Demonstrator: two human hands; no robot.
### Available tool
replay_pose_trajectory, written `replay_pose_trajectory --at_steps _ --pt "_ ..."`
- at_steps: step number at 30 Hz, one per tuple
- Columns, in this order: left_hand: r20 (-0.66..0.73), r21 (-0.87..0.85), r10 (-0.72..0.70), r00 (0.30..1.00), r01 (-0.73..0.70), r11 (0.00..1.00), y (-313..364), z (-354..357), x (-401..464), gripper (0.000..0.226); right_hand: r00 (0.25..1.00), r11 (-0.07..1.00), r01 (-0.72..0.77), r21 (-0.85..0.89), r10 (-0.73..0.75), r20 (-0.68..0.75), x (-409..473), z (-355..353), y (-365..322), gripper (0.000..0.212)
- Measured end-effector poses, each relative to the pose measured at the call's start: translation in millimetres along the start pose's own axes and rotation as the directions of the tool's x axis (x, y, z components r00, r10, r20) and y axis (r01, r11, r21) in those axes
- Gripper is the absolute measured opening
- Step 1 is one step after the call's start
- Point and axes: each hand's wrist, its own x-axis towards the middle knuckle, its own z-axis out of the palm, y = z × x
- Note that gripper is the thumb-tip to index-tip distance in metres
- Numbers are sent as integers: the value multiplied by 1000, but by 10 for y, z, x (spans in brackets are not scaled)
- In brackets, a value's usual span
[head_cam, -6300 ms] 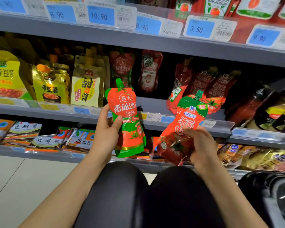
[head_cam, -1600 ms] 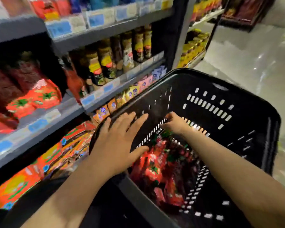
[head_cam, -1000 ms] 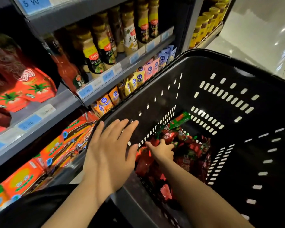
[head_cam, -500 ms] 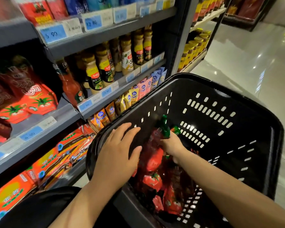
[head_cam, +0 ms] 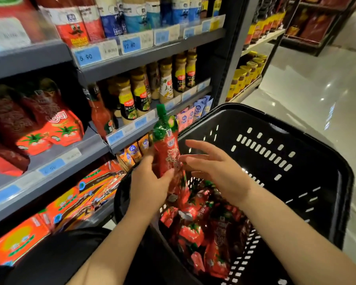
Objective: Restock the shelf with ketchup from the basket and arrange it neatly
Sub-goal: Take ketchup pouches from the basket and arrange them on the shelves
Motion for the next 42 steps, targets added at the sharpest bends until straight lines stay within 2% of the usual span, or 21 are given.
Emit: replay_pose_trajectory --at_steps 2,4,6,8,11,13,15,17,19,20,22,24,27,29,32,34,36,39,42 --pt "-46 -83 -36 998 32 996 -31 -60 40 34 994 997 -82 -5 81 -66 228 -167 49 28" --pt "-51 -137 -52 997 44 990 -63 -100 57 33 962 972 -212 -97 190 -198 551 -321 347 24" --pt "-54 -185 -29 998 18 983 -122 -144 53 27 882 915 -397 -77 357 -307 861 -433 840 19" --pt "-41 -228 -6 999 -4 974 -184 -177 10 25 774 820 -571 -24 529 -349 1055 -427 1403 16" --pt "-52 -311 -13 999 -4 950 -237 -192 -3 23 703 729 -669 -142 560 -438 1179 -286 2017 52" --pt "-63 -374 -38 997 12 927 -259 -176 22 25 657 682 -712 -167 563 -501 1186 -164 2211 67" --pt "-68 -366 -45 997 17 931 -280 -170 45 29 641 683 -719 -126 583 -500 1190 -65 2329 67" --pt "-66 -339 -46 997 21 940 -287 -170 52 28 624 658 -743 -122 615 -482 1193 -54 2414 50" --pt "-70 -327 -46 996 20 945 -298 -161 52 29 636 693 -719 -49 627 -450 1214 -83 2424 22" --pt "-73 -308 -40 996 16 951 -299 -154 54 29 629 708 -706 21 641 -439 1228 -107 2429 16" --pt "-70 -237 -14 997 -3 971 -273 -142 53 35 604 702 -705 103 670 -433 1239 -184 2404 13" --pt "-54 -180 -14 998 4 984 -246 -132 51 41 612 721 -666 193 675 -412 1199 -262 2317 10" --pt "-63 -142 -38 997 28 990 -243 -96 42 38 682 790 -597 137 590 -431 1072 -431 2105 16" --pt "-72 -102 -48 996 41 994 -195 -82 37 50 728 815 -575 73 550 -409 989 -556 1906 36" --pt "-80 -86 -40 996 33 996 -134 -68 35 54 770 813 -581 -37 533 -351 807 -660 1487 52" --pt "-66 -86 -44 997 38 996 -130 -67 42 54 798 839 -543 36 528 -290 628 -663 1169 64" --pt "-54 -106 -67 996 61 993 -121 -70 35 53 861 896 -420 145 444 -250 380 -637 856 73" --pt "-78 -164 -74 994 60 985 -75 -88 -2 48 955 957 -140 253 198 -220 -125 -516 517 75" --pt "-73 -257 -138 988 115 959 -50 -97 -26 46 979 935 129 330 -66 -194 -471 -301 386 79"
